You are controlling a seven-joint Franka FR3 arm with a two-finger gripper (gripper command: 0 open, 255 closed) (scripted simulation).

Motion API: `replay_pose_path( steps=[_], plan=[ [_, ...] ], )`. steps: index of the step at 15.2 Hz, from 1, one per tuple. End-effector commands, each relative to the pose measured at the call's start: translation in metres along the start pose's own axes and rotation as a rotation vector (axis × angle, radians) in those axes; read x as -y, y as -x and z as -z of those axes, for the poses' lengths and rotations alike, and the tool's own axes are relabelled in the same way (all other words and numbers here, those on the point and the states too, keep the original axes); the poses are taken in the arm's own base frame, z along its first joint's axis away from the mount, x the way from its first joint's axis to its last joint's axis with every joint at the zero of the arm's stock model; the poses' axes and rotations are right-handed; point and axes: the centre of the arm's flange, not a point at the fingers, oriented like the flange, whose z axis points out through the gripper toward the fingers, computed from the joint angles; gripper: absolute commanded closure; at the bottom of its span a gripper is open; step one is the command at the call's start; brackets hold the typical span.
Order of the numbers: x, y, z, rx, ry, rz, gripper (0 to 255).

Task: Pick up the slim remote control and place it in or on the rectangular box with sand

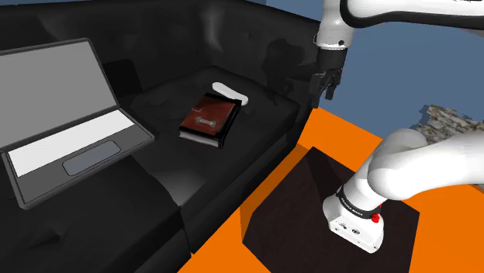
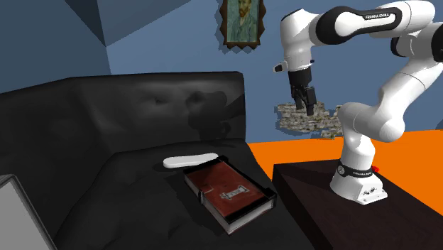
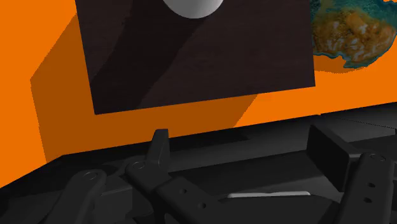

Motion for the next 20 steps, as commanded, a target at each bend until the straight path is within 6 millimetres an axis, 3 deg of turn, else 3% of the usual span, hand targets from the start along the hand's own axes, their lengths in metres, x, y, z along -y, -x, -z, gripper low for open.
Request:
replay_pose_path(
  steps=[1, 20],
  plan=[
    [0.000, 0.000, 0.000, 0.000, 0.000, 0.000, 0],
    [0.003, -0.228, -0.036, -0.131, 0.045, 0.040, 0]
  ],
)
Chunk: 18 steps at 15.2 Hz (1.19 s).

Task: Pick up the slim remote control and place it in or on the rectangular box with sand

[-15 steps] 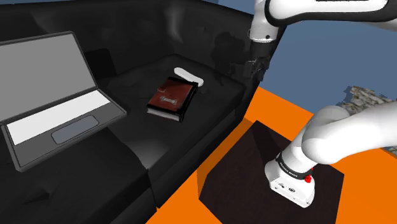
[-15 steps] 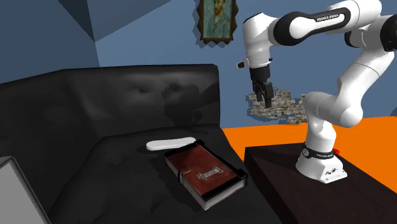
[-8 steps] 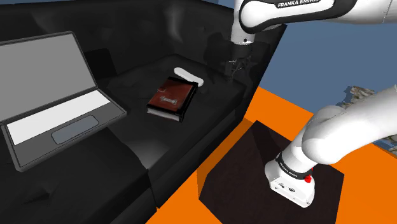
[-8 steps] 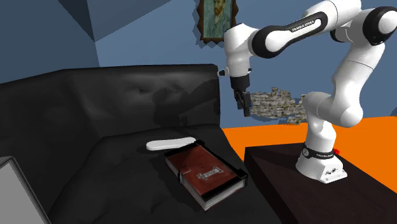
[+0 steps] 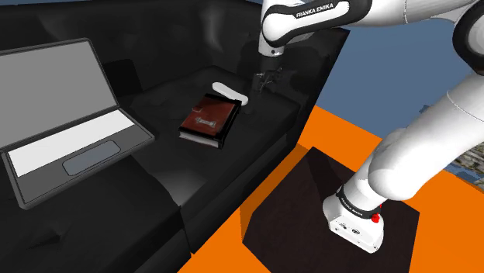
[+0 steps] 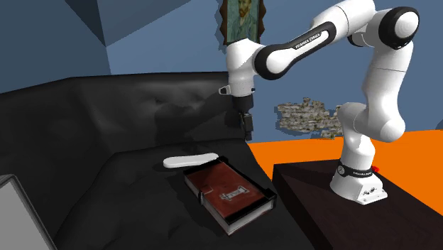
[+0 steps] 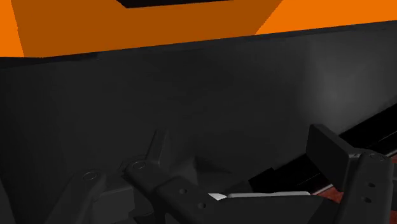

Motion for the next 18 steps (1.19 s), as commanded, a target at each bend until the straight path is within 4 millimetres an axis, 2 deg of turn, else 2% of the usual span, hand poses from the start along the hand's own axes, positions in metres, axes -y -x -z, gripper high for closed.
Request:
replay_pose_path(
  steps=[1, 16, 18],
  plan=[
    [-0.001, -0.024, -0.006, -0.015, 0.005, 0.004, 0],
    [0.001, -0.203, -0.034, -0.118, 0.040, 0.035, 0],
    [0.001, -0.204, -0.045, -0.118, 0.040, 0.035, 0]
  ],
)
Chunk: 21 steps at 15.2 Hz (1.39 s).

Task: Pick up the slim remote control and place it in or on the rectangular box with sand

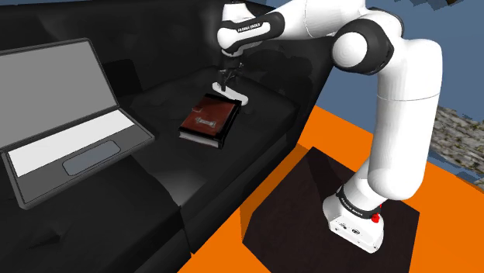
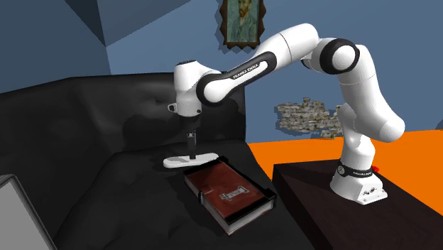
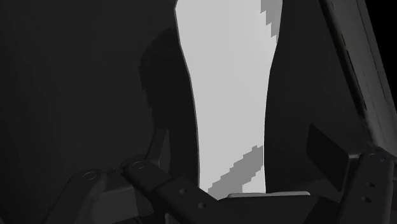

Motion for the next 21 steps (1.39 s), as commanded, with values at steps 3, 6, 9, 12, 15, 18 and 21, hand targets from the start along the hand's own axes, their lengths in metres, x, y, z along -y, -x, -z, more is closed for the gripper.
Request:
replay_pose_path(
  steps=[3, 6, 9, 12, 15, 18, 21],
  plan=[
    [0.000, -0.005, -0.020, -0.002, 0.001, 0.001, 0],
    [0.000, -0.005, -0.033, -0.002, 0.001, 0.001, 0],
    [0.000, -0.005, -0.033, -0.002, 0.001, 0.001, 0],
    [0.000, -0.005, -0.033, -0.002, 0.001, 0.001, 0],
    [0.000, -0.005, -0.033, -0.002, 0.001, 0.001, 255],
    [0.000, -0.005, -0.033, -0.002, 0.001, 0.001, 255],
    [0.000, -0.005, -0.033, -0.002, 0.001, 0.001, 255]
  ],
)
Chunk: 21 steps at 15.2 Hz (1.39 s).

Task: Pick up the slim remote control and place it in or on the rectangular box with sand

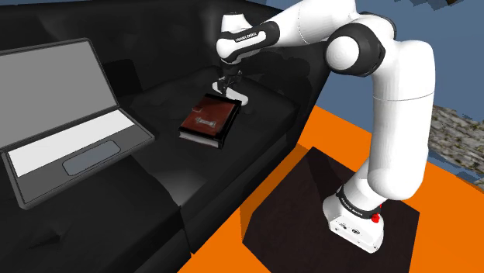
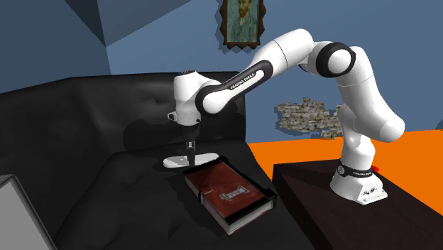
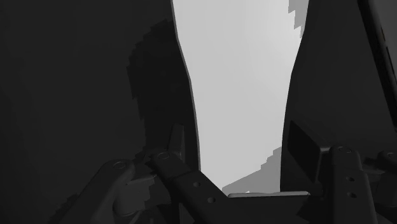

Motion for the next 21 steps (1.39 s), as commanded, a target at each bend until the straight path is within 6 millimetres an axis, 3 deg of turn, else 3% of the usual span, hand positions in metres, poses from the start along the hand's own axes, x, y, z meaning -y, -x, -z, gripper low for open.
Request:
replay_pose_path(
  steps=[1, 3, 21],
  plan=[
    [0.000, 0.000, 0.000, 0.000, 0.000, 0.000, 255],
    [0.000, 0.000, 0.000, -0.001, 0.000, 0.000, 255],
    [-0.002, 0.001, 0.095, -0.001, 0.000, 0.000, 255]
  ],
)
